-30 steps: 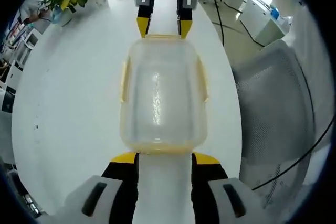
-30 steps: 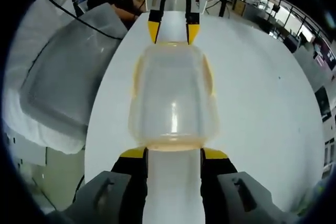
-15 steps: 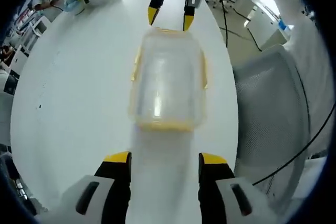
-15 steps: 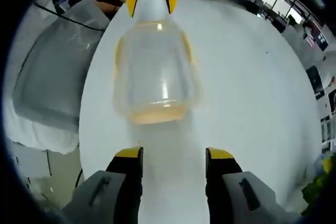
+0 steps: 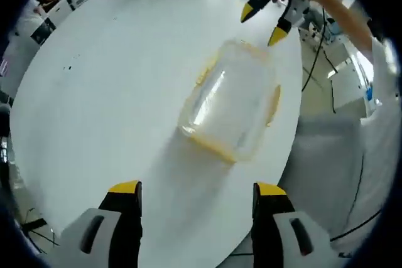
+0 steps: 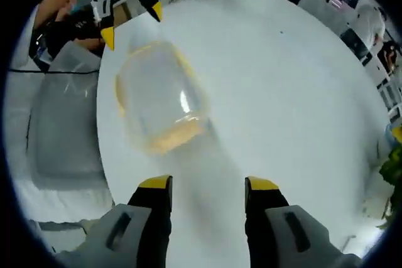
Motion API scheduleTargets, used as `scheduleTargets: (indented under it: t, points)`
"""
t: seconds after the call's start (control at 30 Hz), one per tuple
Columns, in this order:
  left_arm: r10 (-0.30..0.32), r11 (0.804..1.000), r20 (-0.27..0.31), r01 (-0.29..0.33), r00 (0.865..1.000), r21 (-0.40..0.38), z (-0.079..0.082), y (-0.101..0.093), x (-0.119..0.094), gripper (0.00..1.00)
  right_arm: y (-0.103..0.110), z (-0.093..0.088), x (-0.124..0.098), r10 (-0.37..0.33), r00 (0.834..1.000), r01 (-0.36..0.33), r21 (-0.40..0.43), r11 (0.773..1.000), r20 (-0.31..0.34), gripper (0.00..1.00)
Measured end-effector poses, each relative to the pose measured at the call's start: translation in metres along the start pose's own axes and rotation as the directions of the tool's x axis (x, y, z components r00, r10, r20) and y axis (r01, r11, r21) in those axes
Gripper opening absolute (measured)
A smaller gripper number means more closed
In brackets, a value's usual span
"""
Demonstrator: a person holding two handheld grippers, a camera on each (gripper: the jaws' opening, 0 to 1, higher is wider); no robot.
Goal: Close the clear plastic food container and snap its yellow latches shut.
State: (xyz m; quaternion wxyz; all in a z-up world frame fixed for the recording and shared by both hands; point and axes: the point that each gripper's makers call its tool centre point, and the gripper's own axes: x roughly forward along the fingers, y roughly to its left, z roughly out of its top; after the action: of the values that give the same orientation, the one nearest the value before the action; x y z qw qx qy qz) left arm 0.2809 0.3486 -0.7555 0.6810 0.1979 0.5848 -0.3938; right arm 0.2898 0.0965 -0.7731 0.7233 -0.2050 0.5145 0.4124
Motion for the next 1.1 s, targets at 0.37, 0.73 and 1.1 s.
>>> scheduleTargets:
  t: [0.37,0.73,1.1]
  points:
    - [-0.128,0.840,0.183,0.205,0.975,-0.503,0.025,-0.015,0.001,0.58,0.011,0.011,-0.004,0.095,0.994,-0.105,0.229,0.968,0.054,0.41]
    - [-0.172,0.770,0.174,0.242,0.970,-0.591,0.025,-0.032,0.014,0.56,0.024,0.032,0.000,0.215,0.960,-0.276,0.472,0.837,0.179,0.37]
    - [-0.159,0.767,0.141,0.213,0.977,-0.606,0.030,-0.032,0.029,0.54,0.028,0.028,0.016,0.228,0.960,-0.281,0.531,0.800,0.165,0.32]
